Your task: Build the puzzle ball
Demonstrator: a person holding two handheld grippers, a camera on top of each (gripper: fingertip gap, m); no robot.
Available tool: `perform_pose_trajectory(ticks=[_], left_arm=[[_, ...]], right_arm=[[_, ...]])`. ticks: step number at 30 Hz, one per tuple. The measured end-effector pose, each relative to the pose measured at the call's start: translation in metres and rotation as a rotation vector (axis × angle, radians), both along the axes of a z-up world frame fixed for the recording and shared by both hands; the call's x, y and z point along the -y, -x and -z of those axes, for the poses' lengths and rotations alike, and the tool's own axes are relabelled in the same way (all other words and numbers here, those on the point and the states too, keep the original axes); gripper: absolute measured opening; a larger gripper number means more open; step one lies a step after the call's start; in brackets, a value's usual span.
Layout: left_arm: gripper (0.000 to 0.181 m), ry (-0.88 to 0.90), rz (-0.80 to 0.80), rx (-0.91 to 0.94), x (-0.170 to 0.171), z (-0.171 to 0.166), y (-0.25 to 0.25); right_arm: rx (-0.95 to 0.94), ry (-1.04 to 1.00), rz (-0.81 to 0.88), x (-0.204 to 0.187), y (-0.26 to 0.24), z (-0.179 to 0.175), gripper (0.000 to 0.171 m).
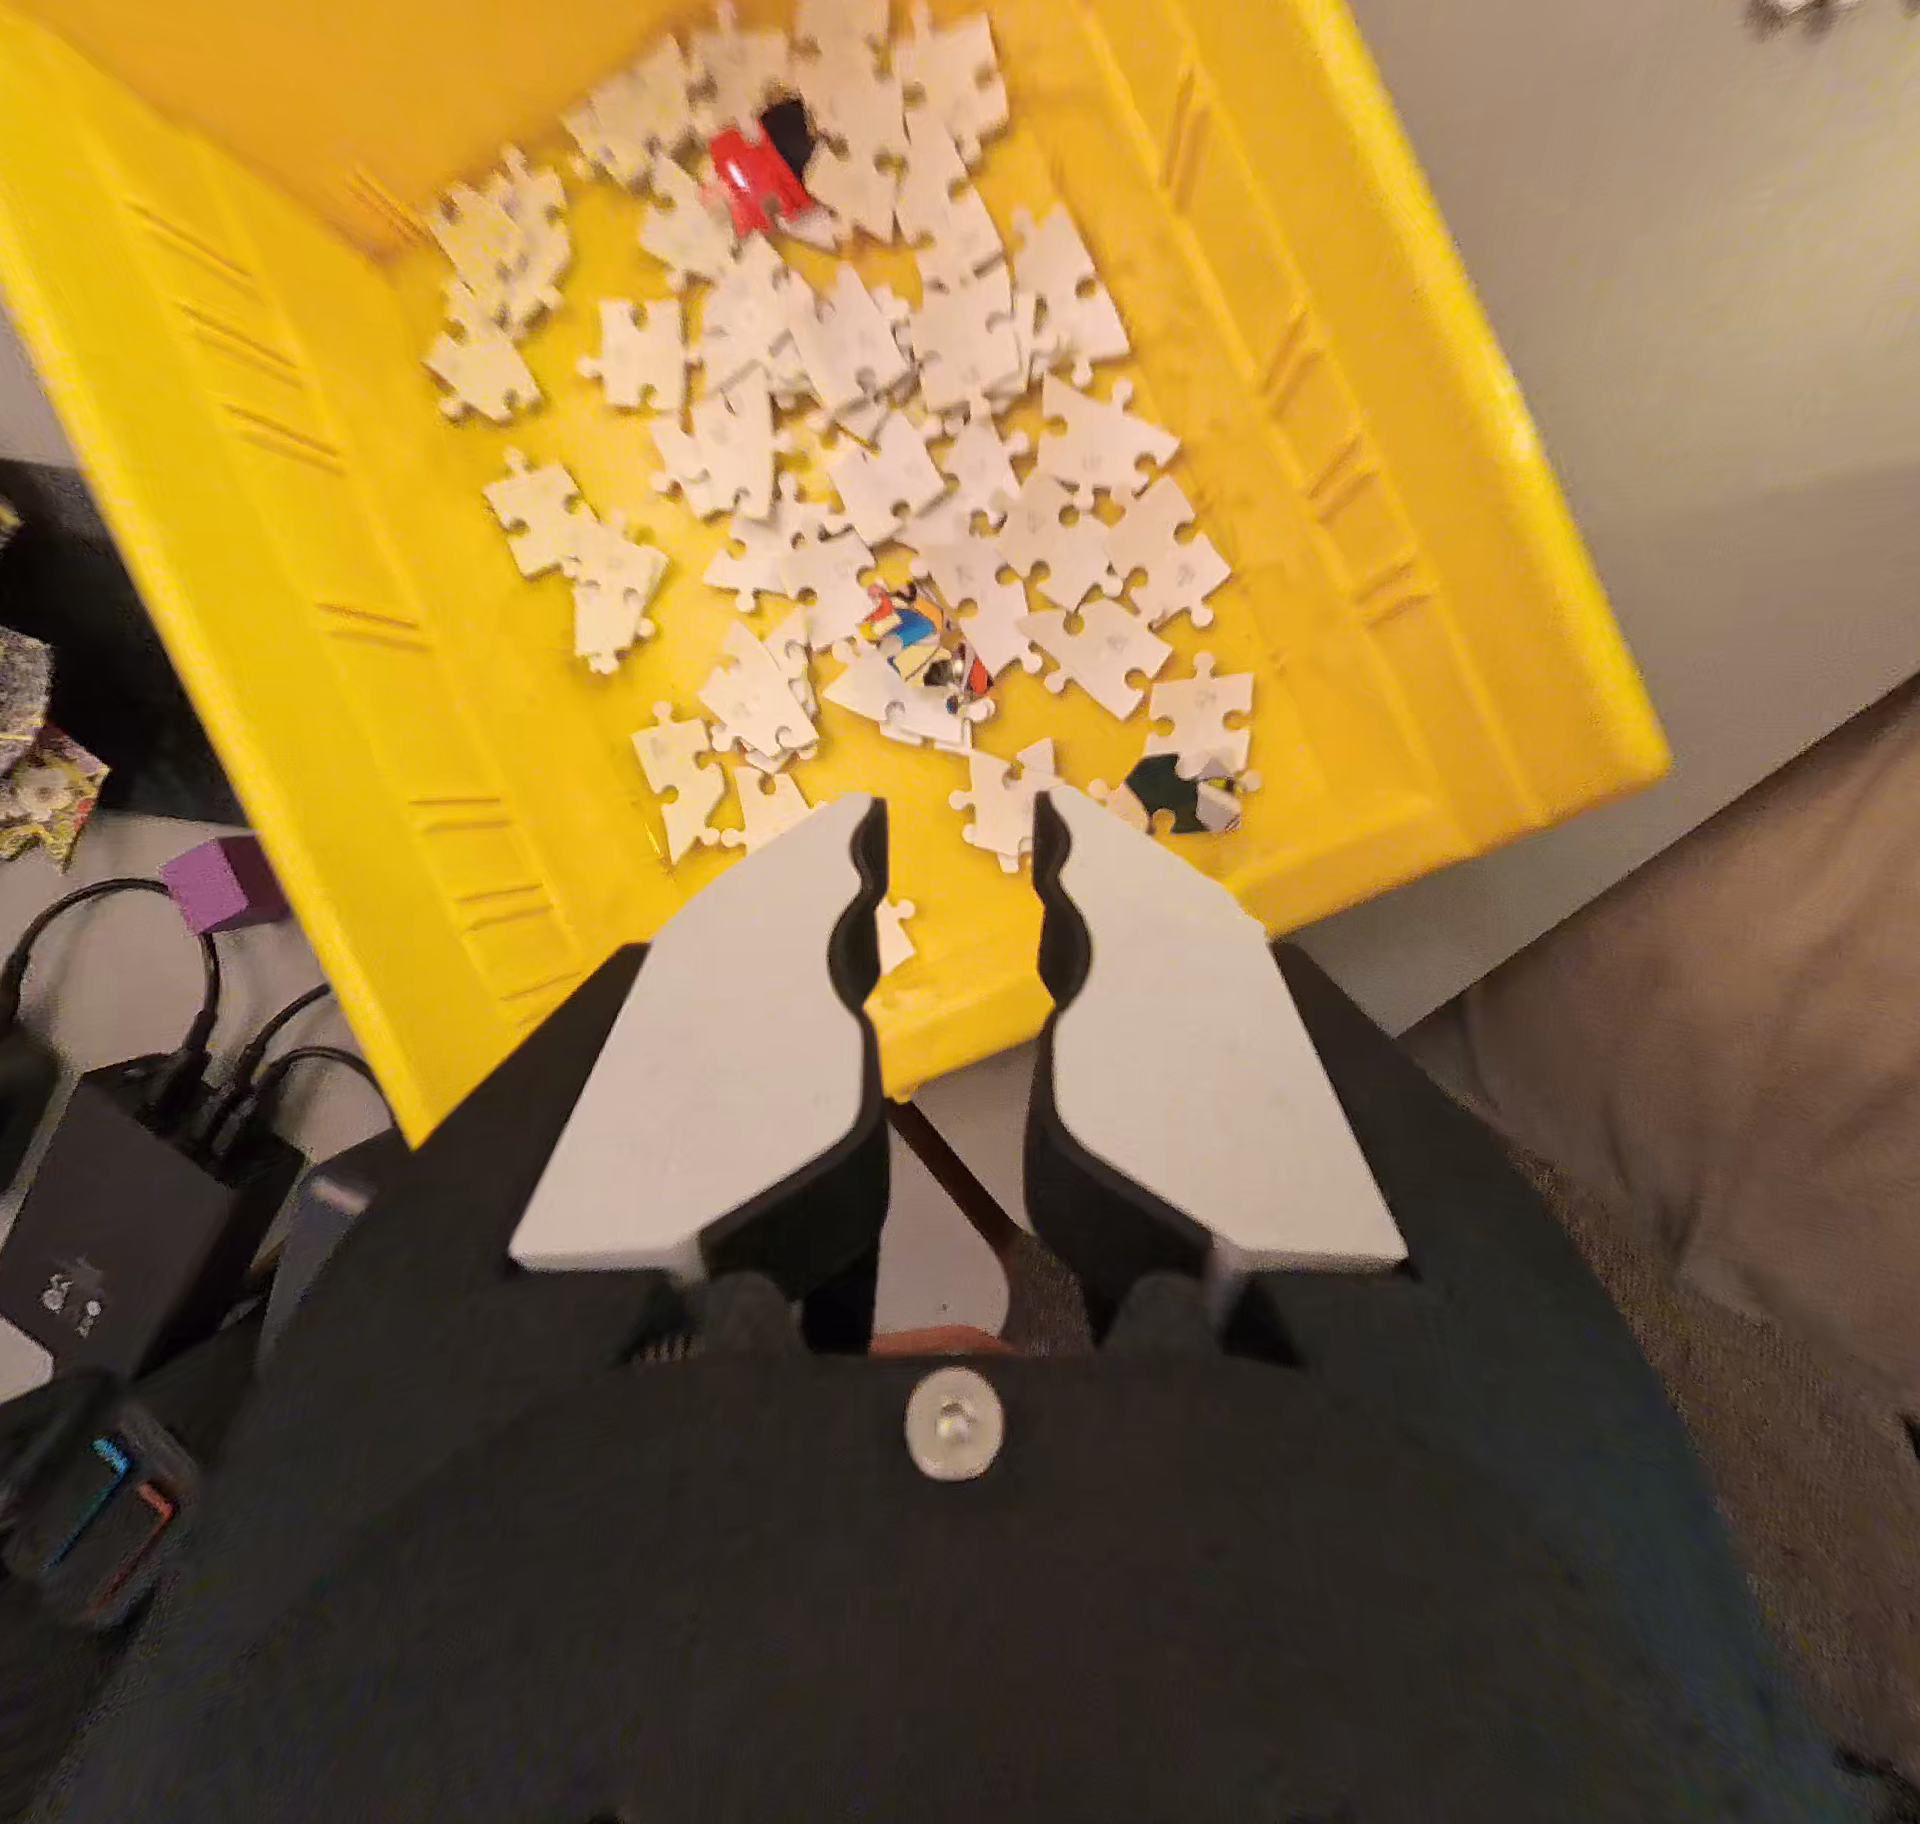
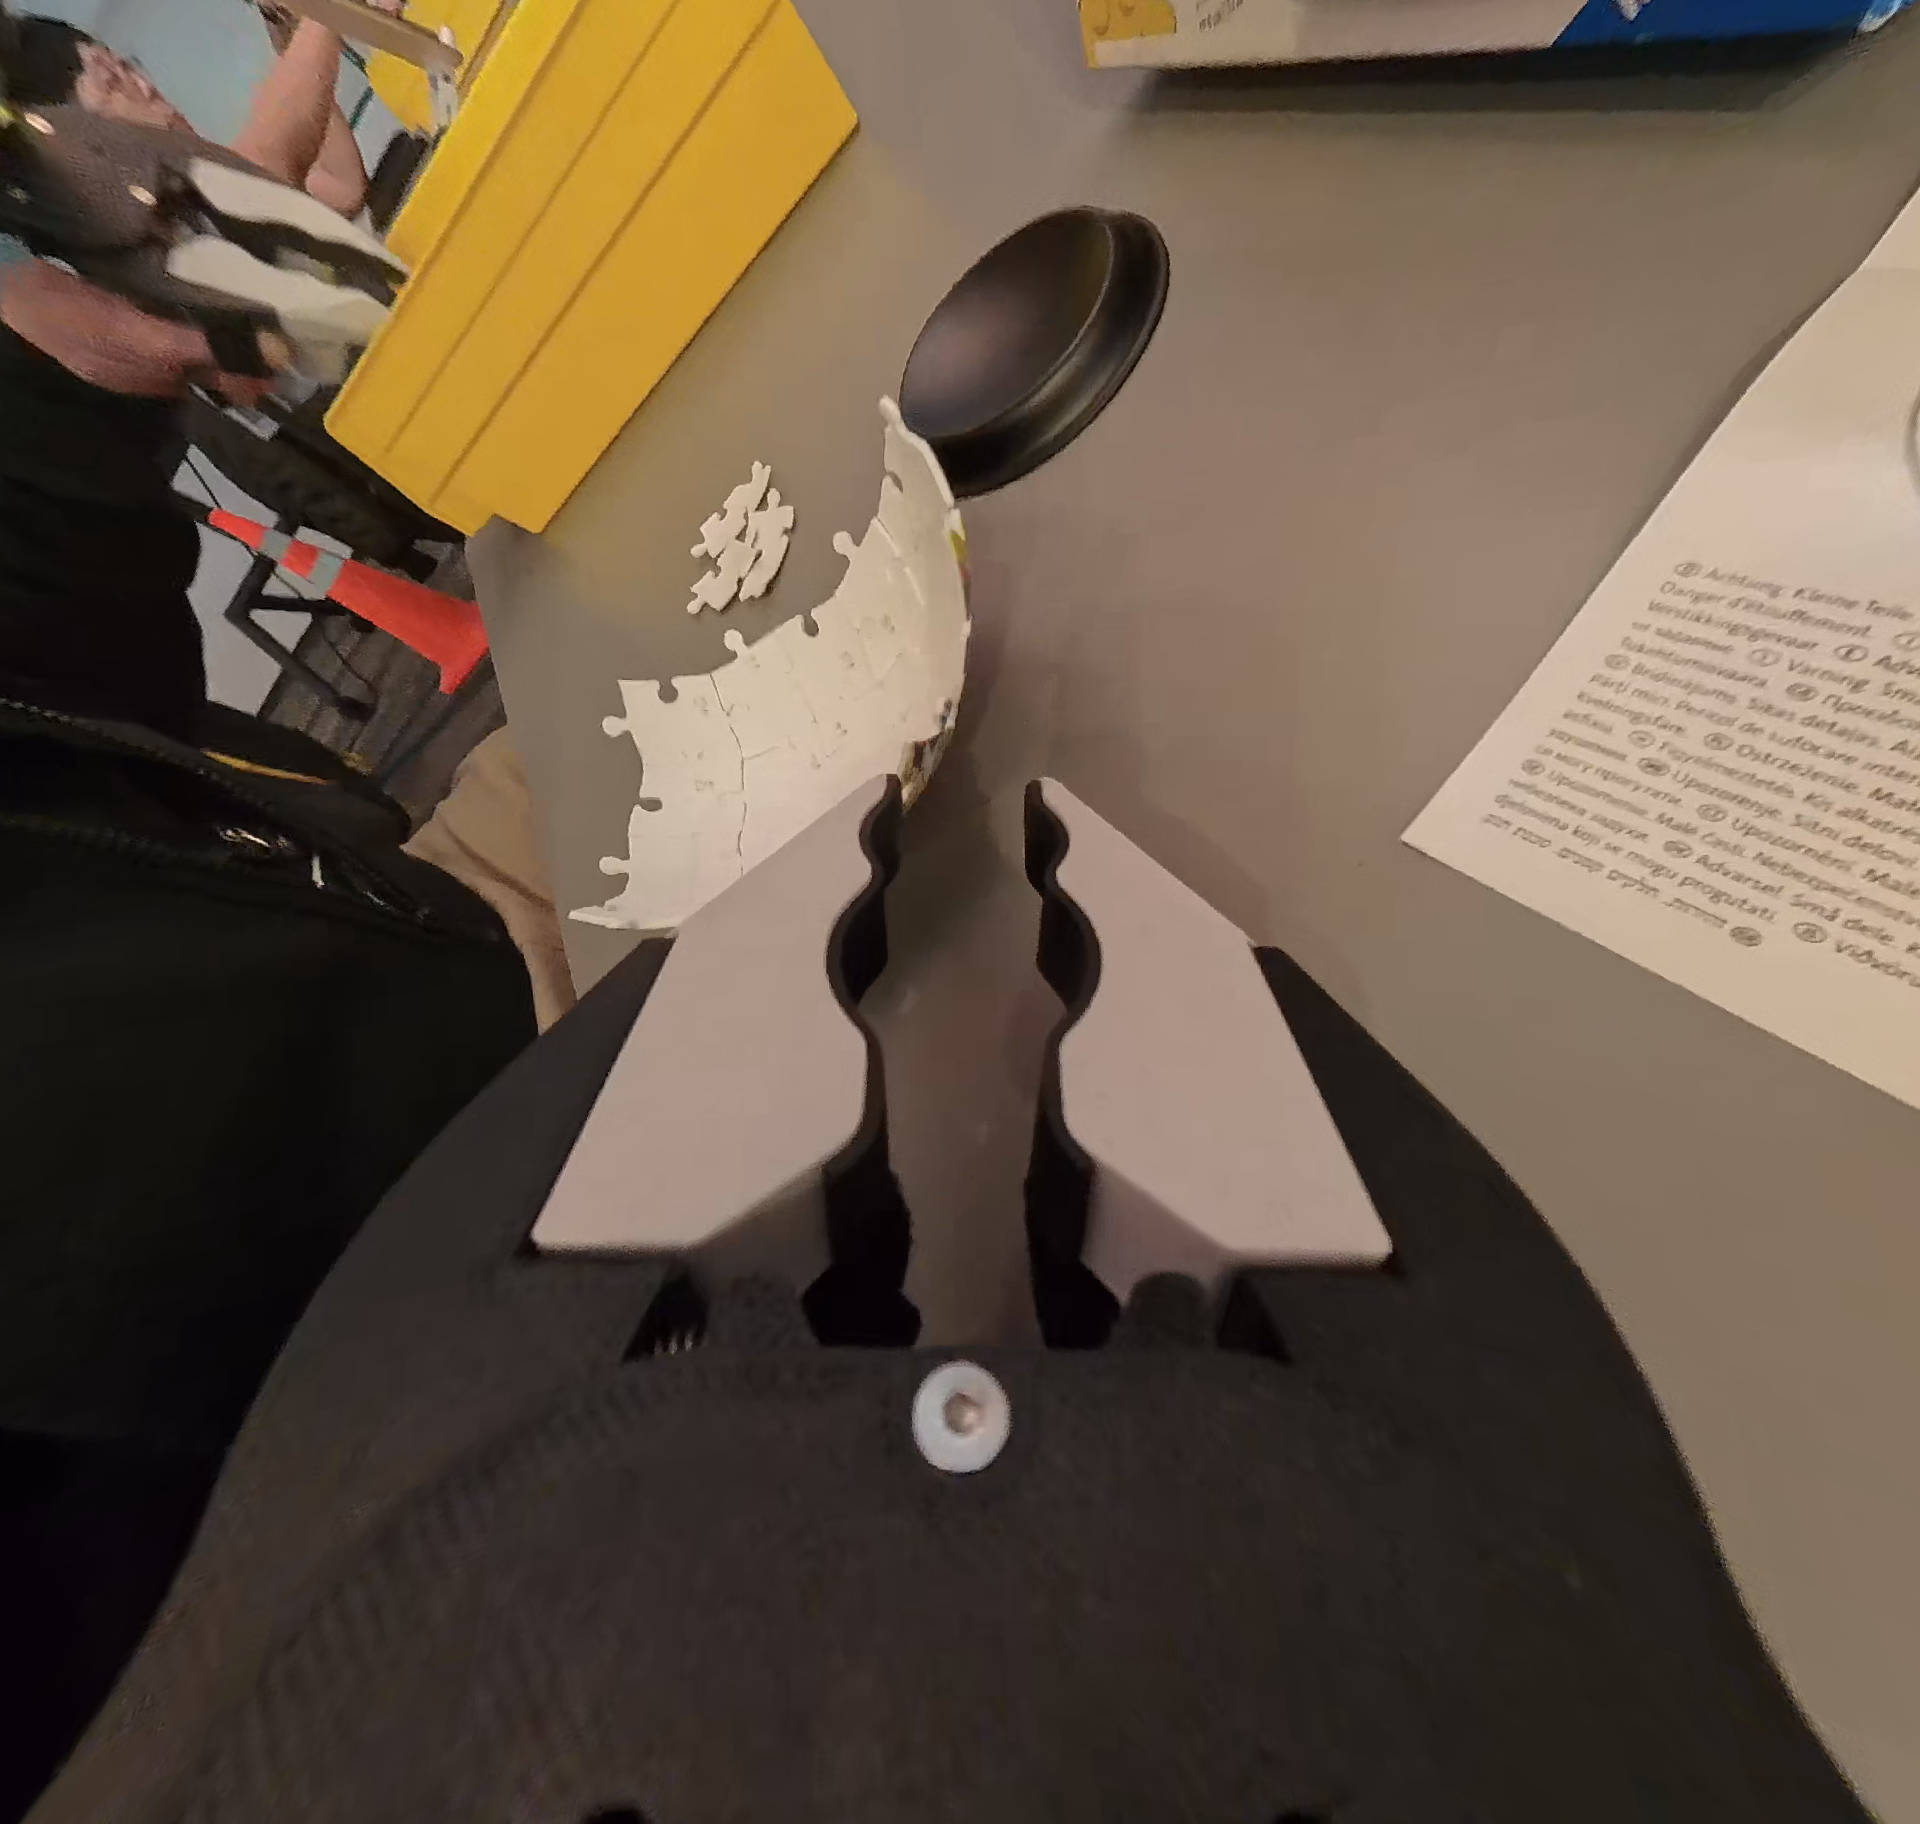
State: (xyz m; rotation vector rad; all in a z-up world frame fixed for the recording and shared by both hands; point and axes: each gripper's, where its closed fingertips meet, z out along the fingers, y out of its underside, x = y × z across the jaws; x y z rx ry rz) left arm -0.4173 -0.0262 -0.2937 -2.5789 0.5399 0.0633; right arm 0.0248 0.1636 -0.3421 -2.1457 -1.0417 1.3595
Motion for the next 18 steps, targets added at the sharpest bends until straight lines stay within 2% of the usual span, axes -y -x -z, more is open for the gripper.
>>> perform_pose_trajectory(ticks=[8, 18], left_arm=[[0.029, 0.356, 0.123, -0.059, 0.001, 0.066, -0.001], [0.034, 0.621, 0.194, -0.037, 0.001, 0.08, 0.003]], right_arm=[[-0.055, 0.041, 0.039, -0.006, -0.003, -0.004, 0.016], [-0.058, 0.045, 0.036, -0.006, -0.002, -0.004, 0.014]])
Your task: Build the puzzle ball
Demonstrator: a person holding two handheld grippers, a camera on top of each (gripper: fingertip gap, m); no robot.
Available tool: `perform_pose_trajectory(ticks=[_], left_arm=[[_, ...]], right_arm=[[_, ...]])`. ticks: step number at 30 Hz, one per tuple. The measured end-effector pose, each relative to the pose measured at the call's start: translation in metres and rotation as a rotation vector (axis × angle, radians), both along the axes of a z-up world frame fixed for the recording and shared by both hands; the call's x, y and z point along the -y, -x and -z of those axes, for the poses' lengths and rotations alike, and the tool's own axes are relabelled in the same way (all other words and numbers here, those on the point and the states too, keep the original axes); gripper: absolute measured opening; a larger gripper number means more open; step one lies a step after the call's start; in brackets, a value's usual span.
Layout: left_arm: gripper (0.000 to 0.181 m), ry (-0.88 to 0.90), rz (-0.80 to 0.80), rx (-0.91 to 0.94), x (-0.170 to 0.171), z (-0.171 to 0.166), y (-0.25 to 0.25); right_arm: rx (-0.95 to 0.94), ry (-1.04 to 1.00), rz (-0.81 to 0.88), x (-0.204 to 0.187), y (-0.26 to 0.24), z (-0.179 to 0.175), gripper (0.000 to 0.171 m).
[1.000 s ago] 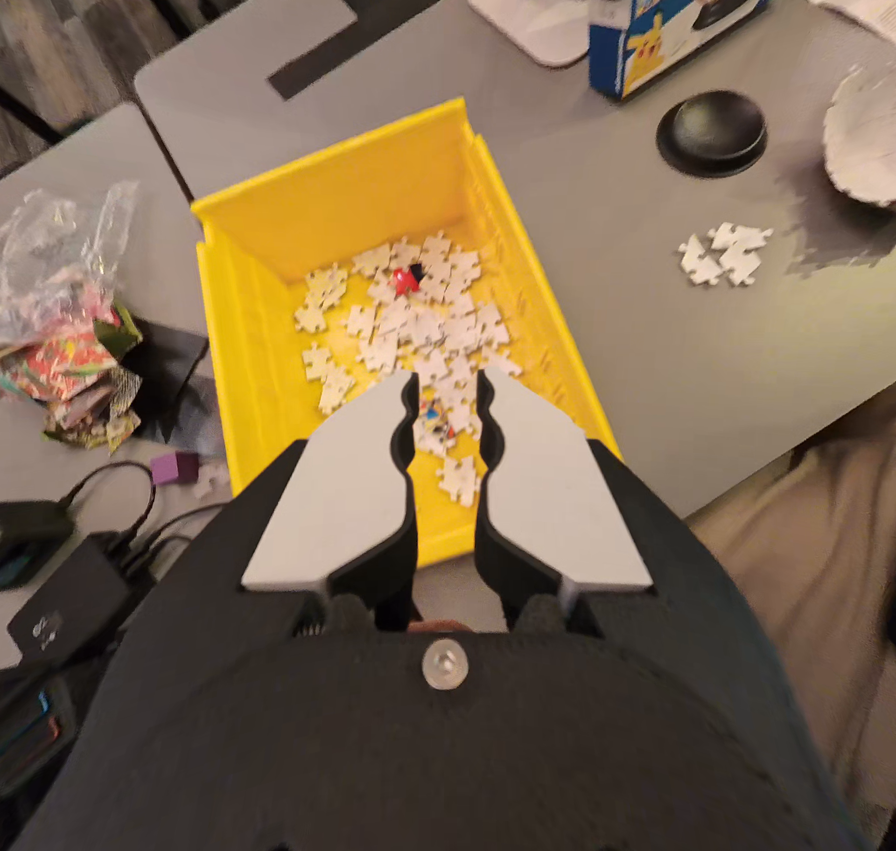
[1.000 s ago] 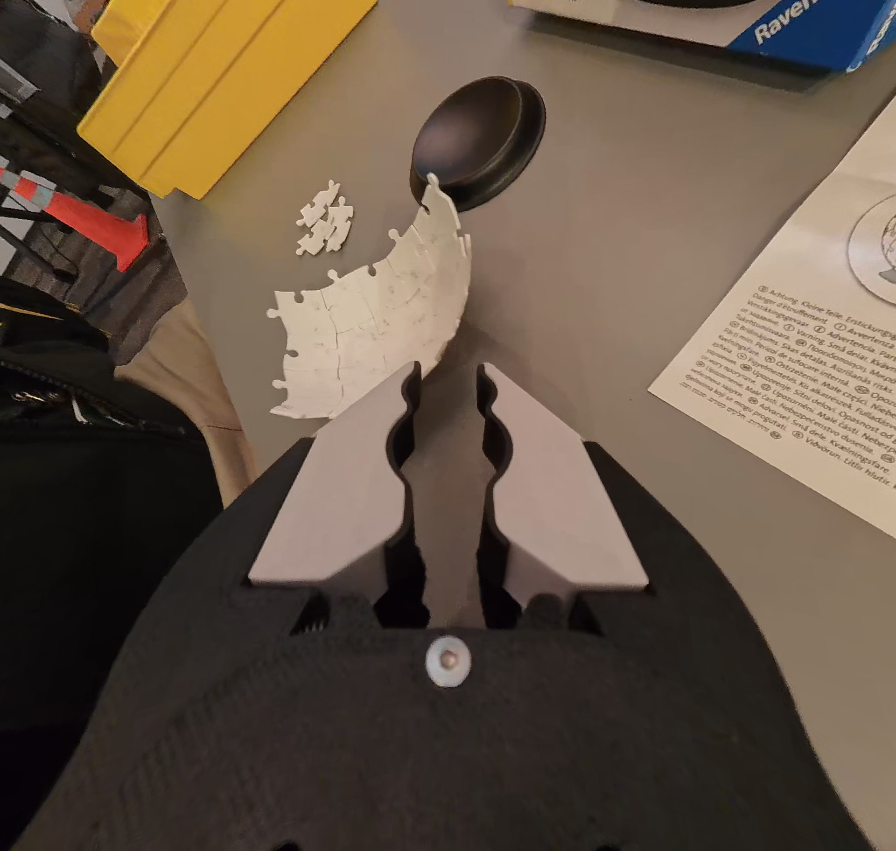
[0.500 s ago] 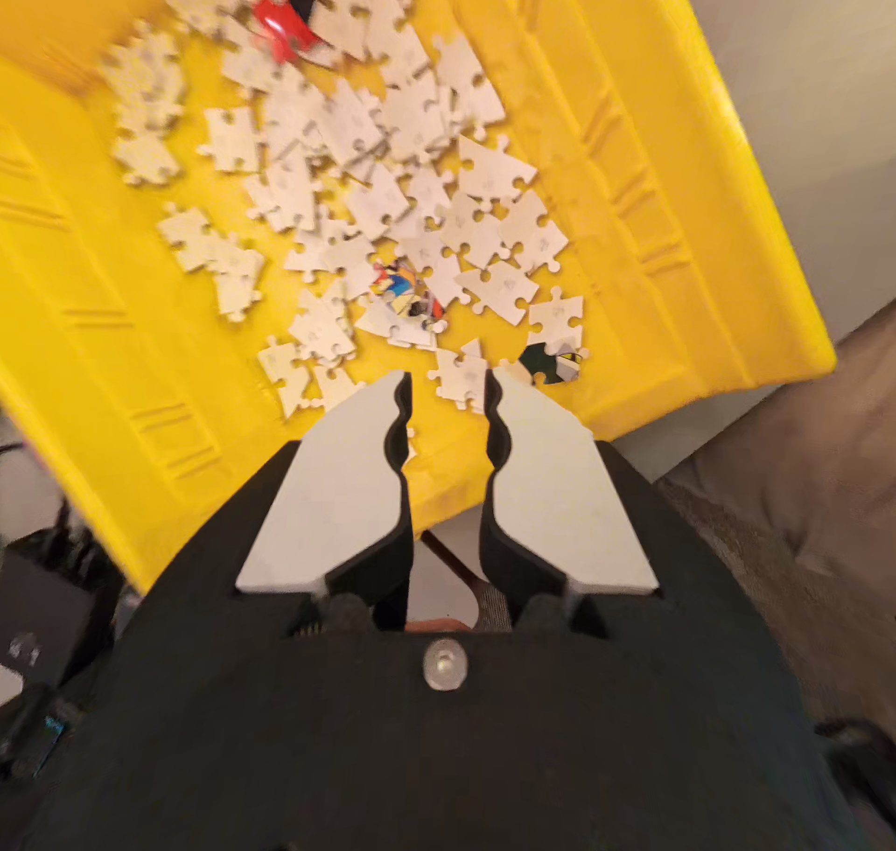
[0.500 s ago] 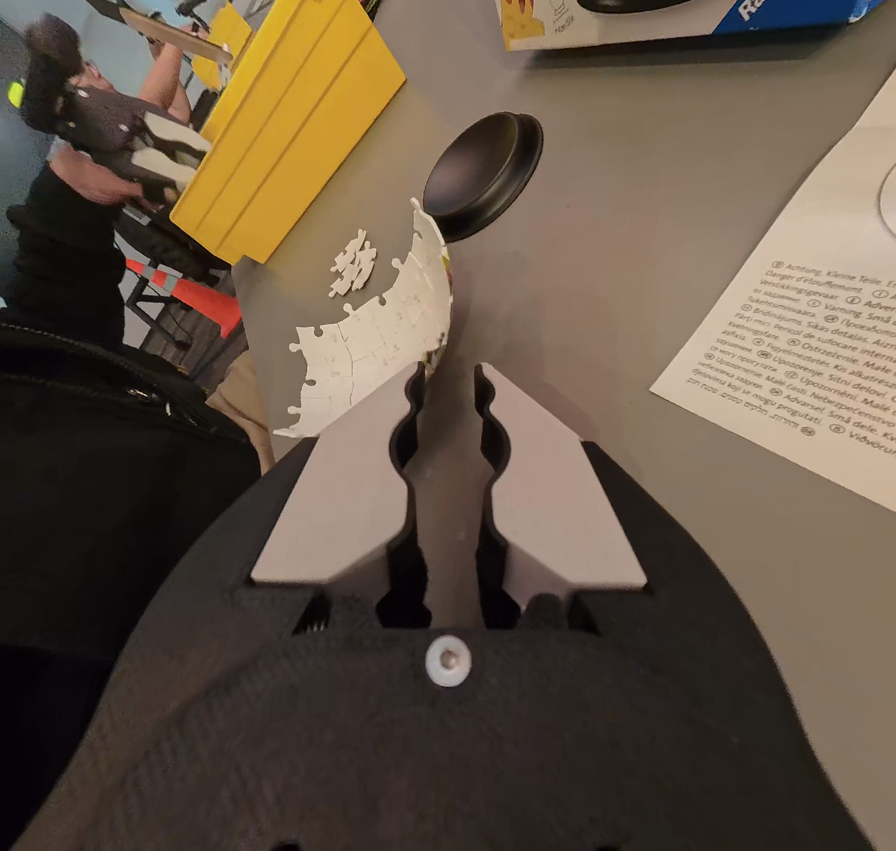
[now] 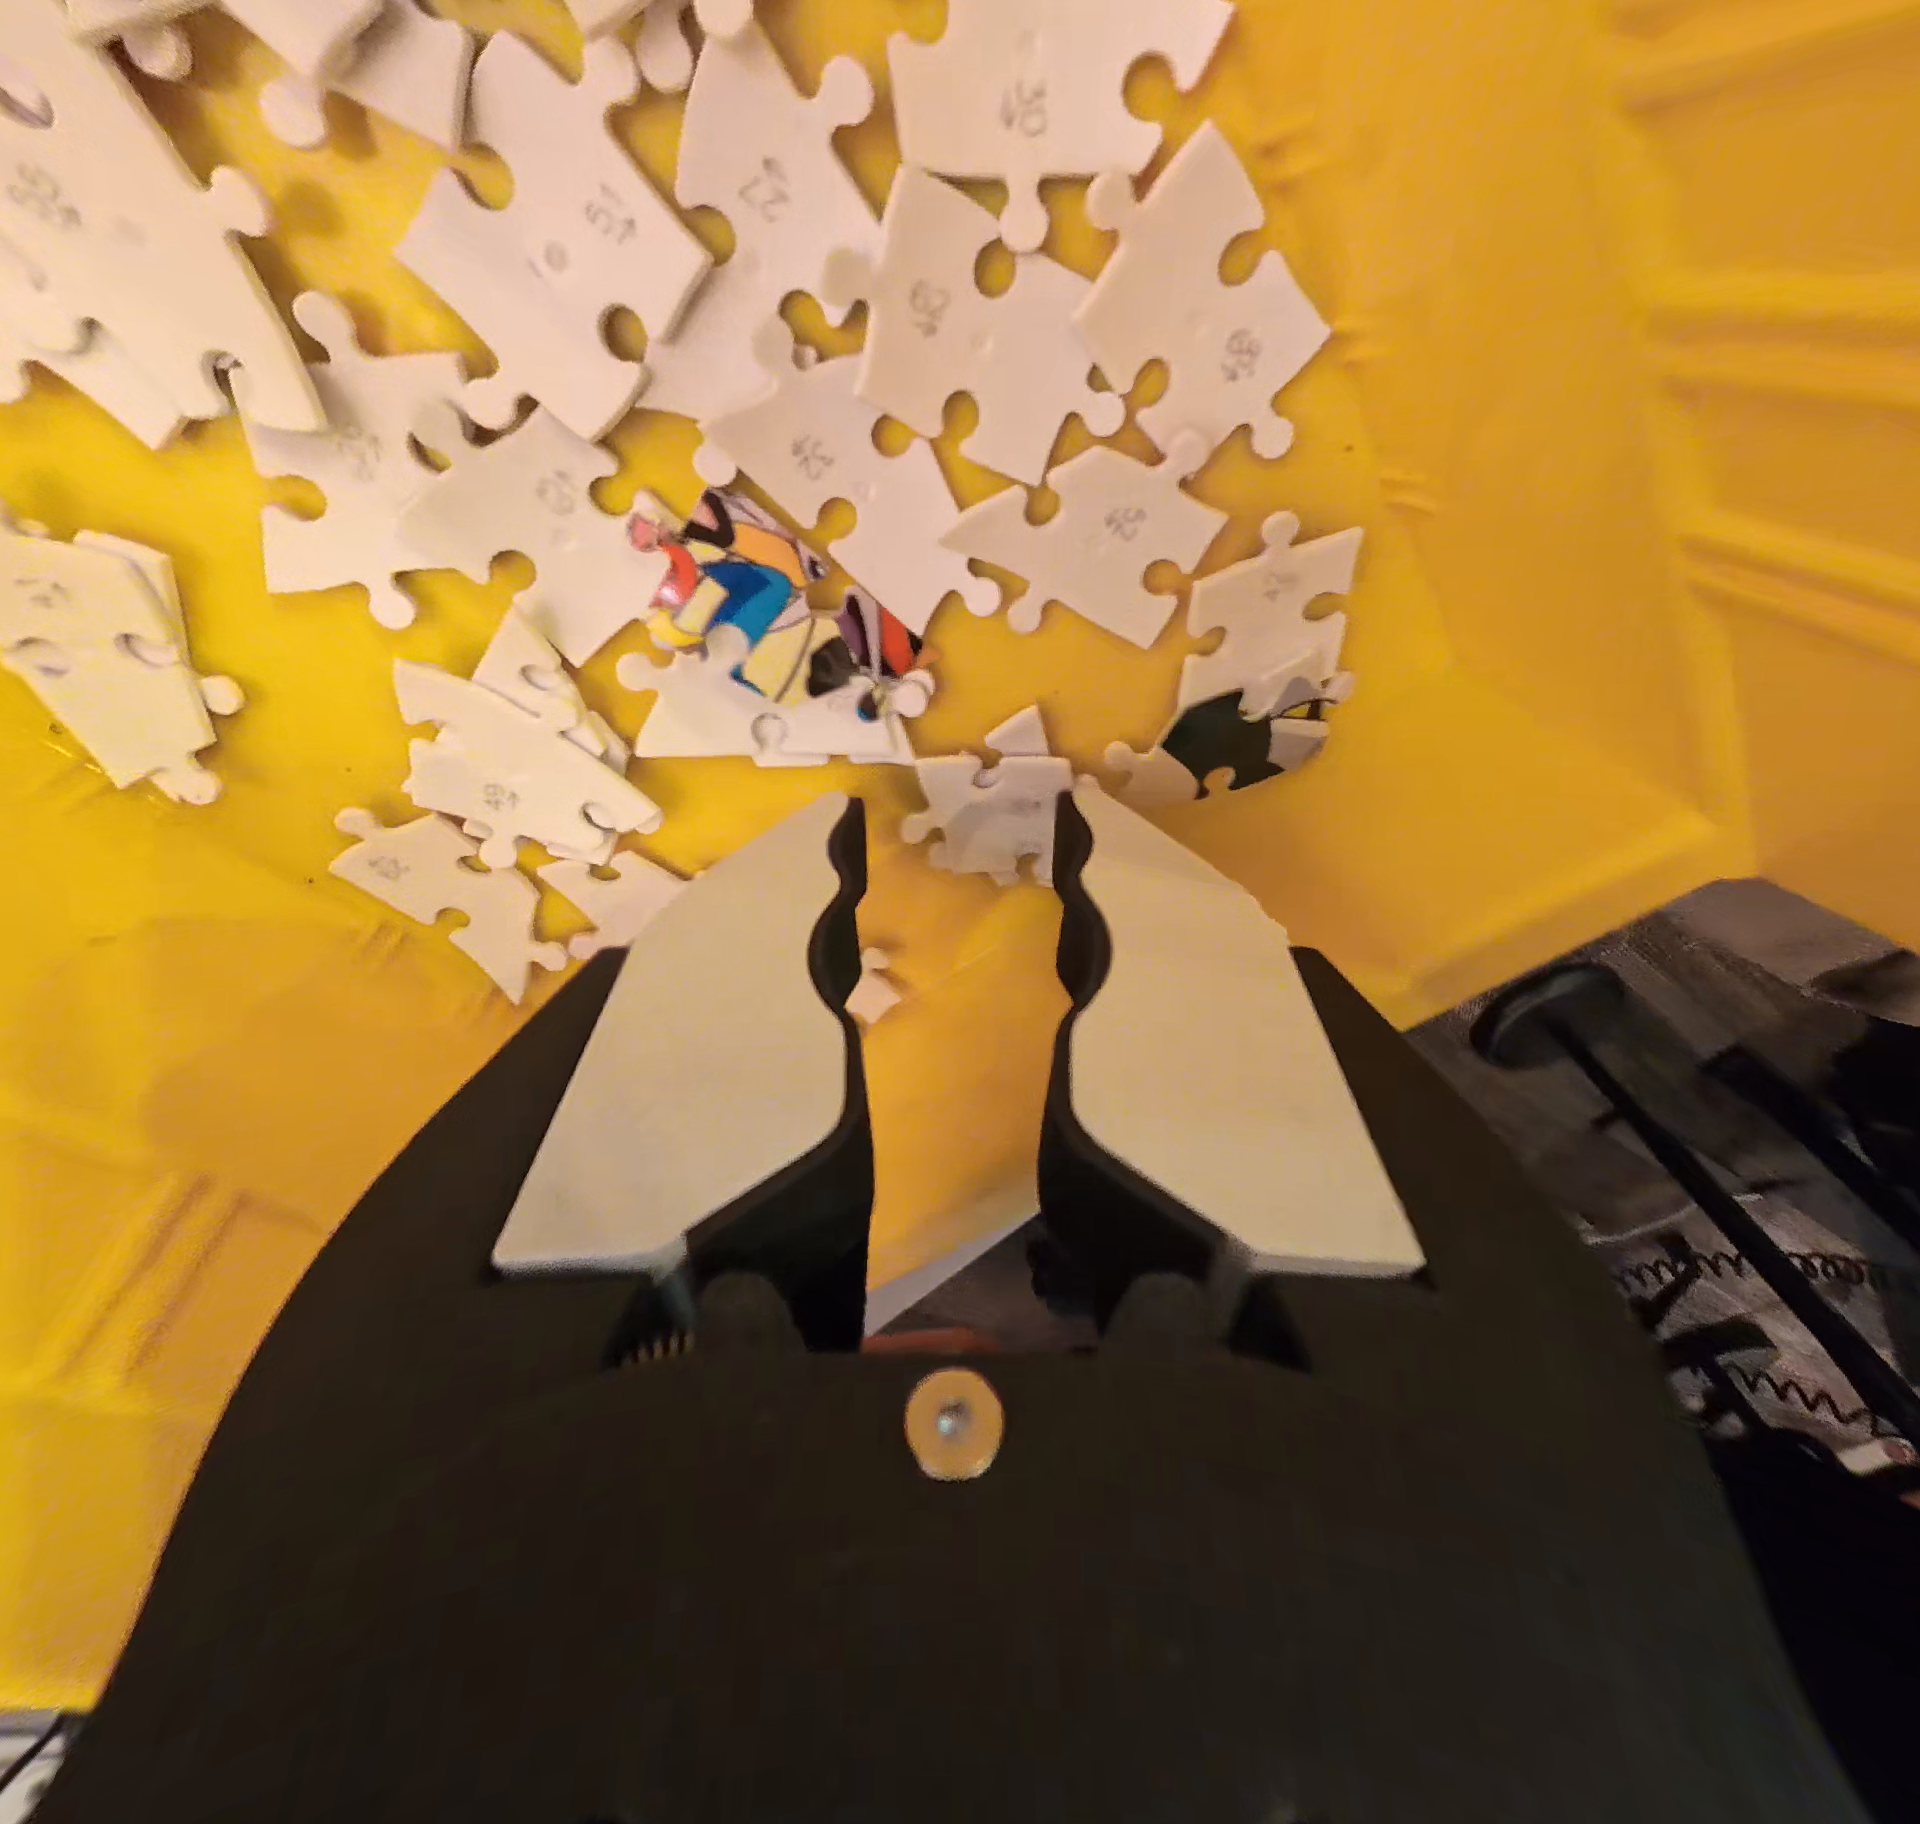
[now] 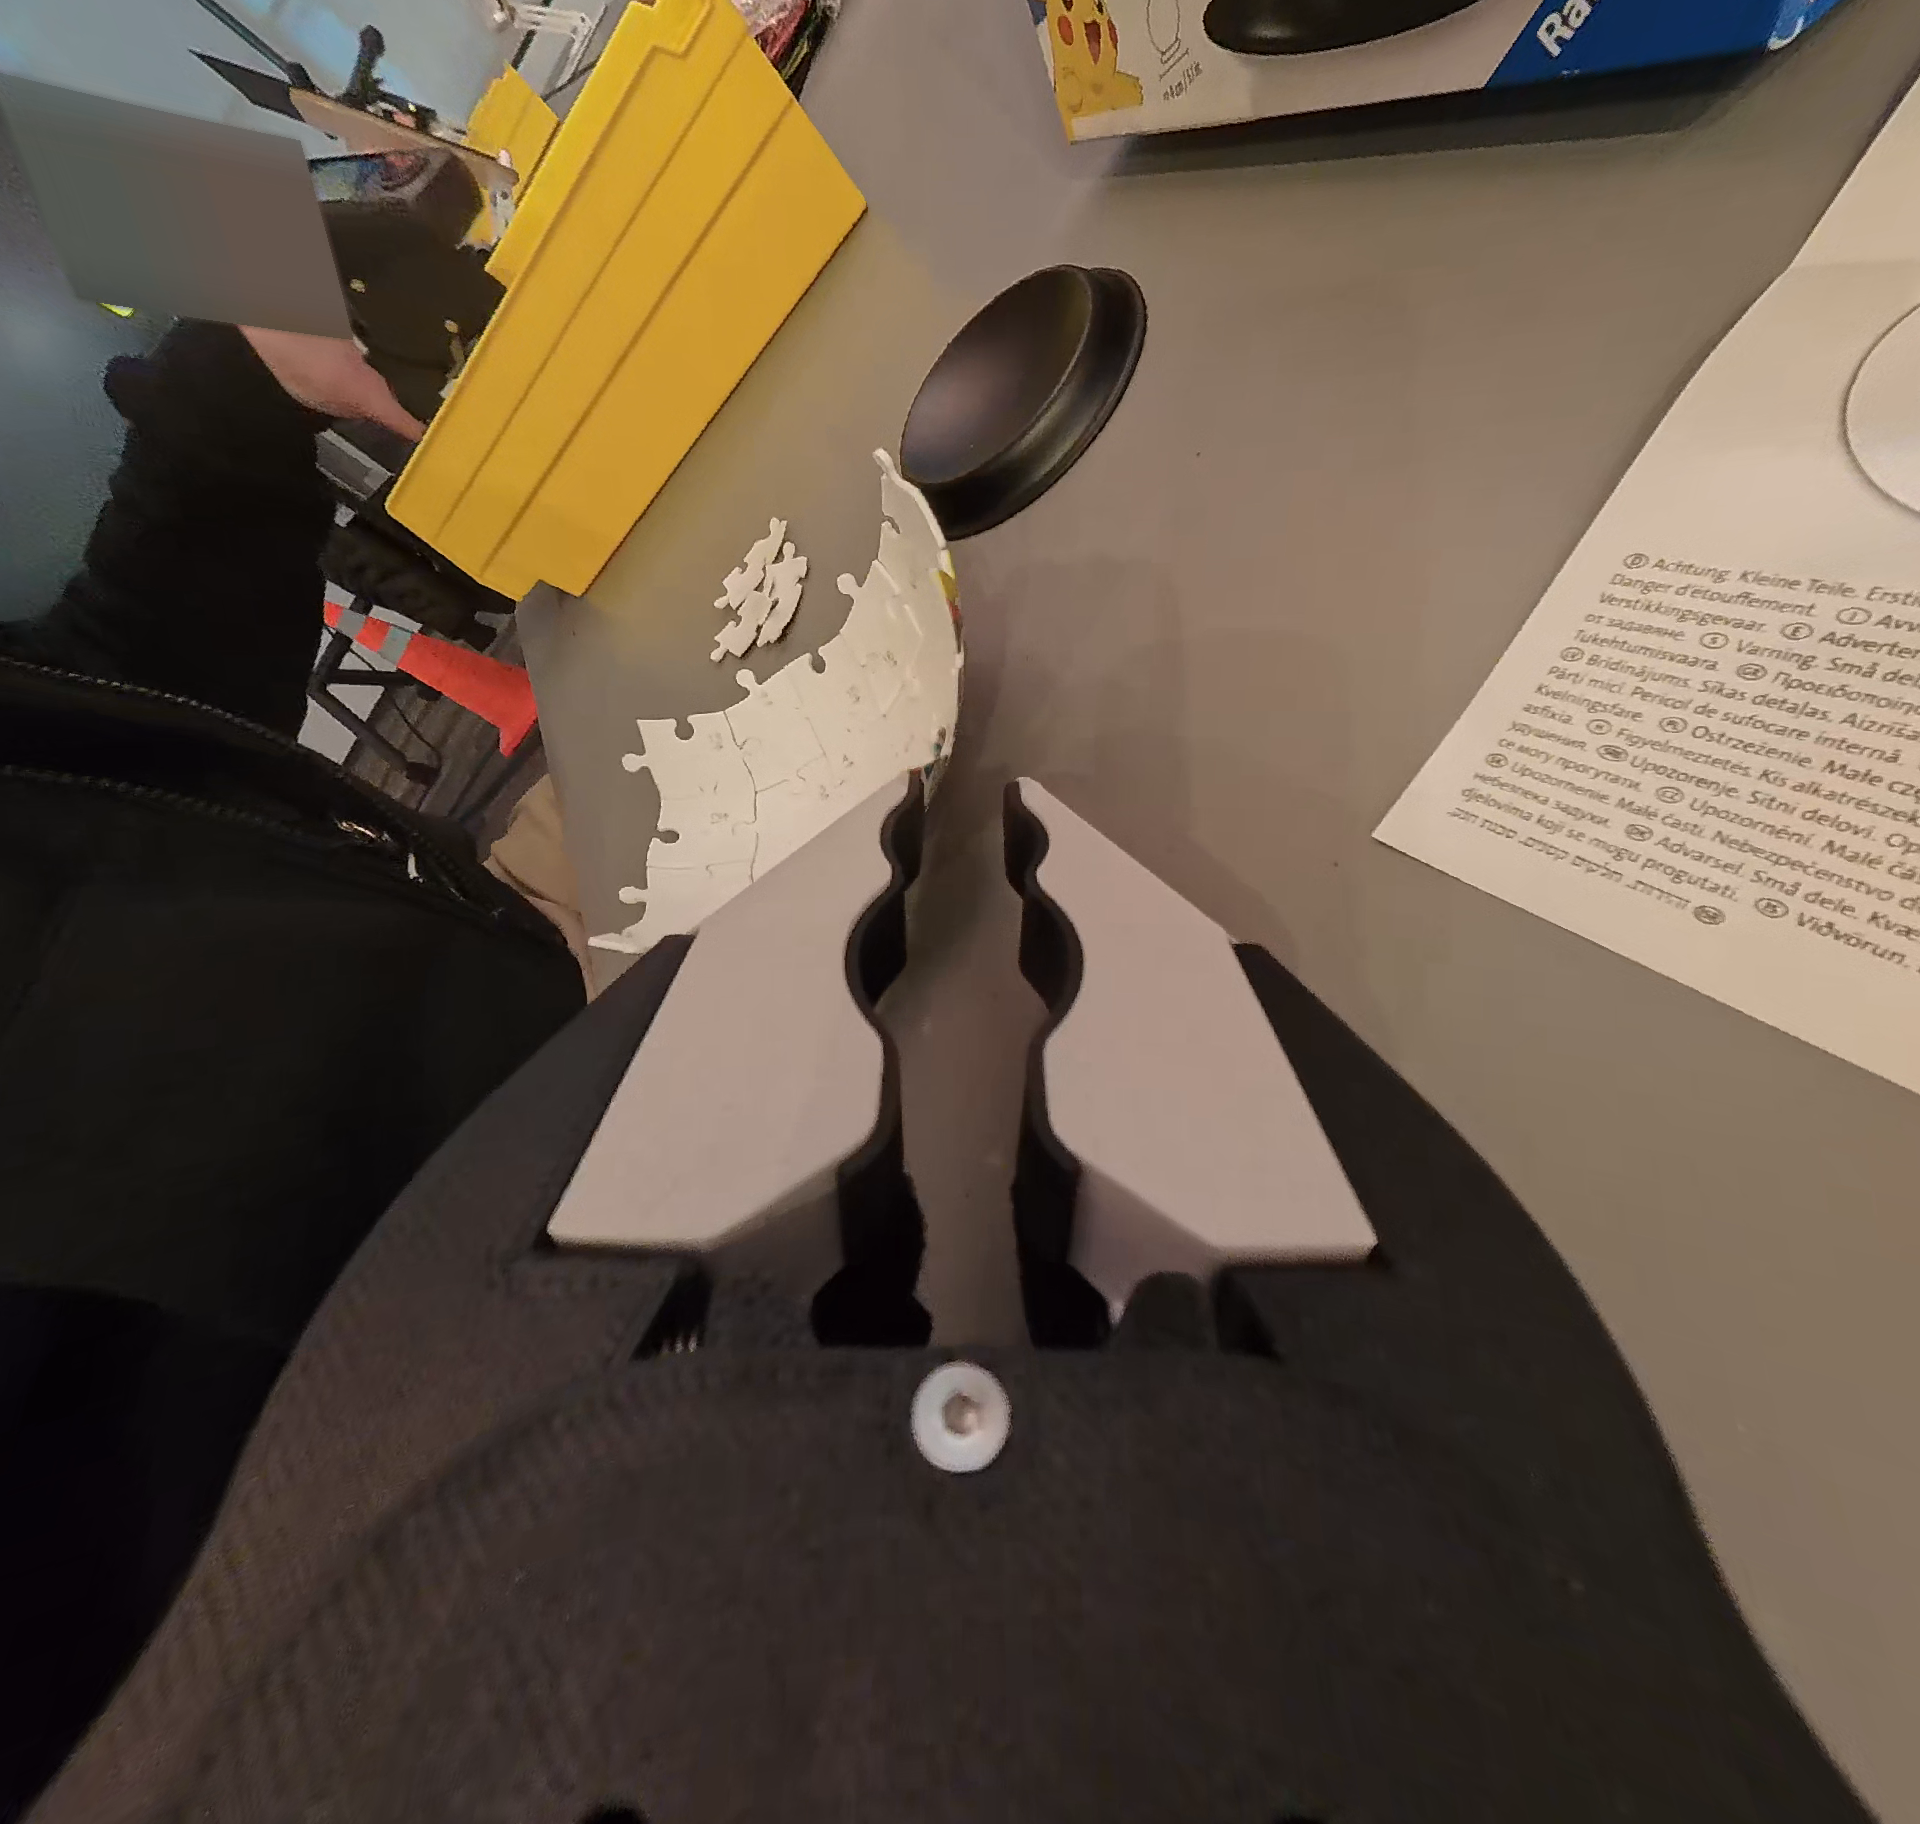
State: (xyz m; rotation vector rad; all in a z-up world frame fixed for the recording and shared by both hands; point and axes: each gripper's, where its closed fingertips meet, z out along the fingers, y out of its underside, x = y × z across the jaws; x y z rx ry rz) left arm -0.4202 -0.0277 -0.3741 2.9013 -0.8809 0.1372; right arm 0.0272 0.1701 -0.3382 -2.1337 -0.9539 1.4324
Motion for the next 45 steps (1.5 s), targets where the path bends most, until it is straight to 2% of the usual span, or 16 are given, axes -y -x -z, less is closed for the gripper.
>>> perform_pose_trajectory(ticks=[7, 10, 16, 27, 29, 31, 33, 35, 38, 45], left_arm=[[0.024, 0.022, -0.003, 0.006, -0.004, 0.002, 0.003], [0.022, -0.024, -0.019, -0.005, -0.009, 0.001, 0.006], [0.003, -0.173, -0.122, 0.094, -0.031, -0.017, 0.011], [0.002, -0.317, -0.219, 0.151, -0.042, -0.035, 0.023], [0.002, -0.313, -0.218, 0.093, -0.042, -0.031, 0.032], [0.018, -0.34, -0.232, 0.064, -0.046, -0.03, 0.037], [0.022, -0.369, -0.228, 0.038, -0.048, -0.033, 0.04], [0.036, -0.413, -0.235, 0.039, -0.051, -0.04, 0.04], [0.041, -0.407, -0.13, 0.117, -0.044, -0.047, 0.011], [0.039, -0.087, 0.222, 0.181, -0.003, -0.019, -0.041]], right_arm=[[-0.027, 0.003, -0.003, 0.0, -0.001, -0.004, 0.013], [-0.039, 0.004, -0.004, 0.0, -0.001, -0.005, 0.013], [-0.048, 0.007, -0.005, 0.0, -0.002, -0.006, 0.013], [-0.046, 0.015, 0.001, -0.001, -0.002, -0.006, 0.012], [-0.045, 0.016, 0.001, -0.001, -0.001, -0.005, 0.012], [-0.045, 0.014, 0.001, -0.001, -0.001, -0.005, 0.012], [-0.047, 0.015, 0.003, -0.002, -0.002, -0.006, 0.011], [-0.047, 0.016, 0.004, -0.002, -0.002, -0.006, 0.011], [-0.043, 0.021, 0.004, -0.002, -0.001, -0.005, 0.011], [-0.04, 0.023, 0.014, -0.004, -0.001, -0.004, 0.01]])
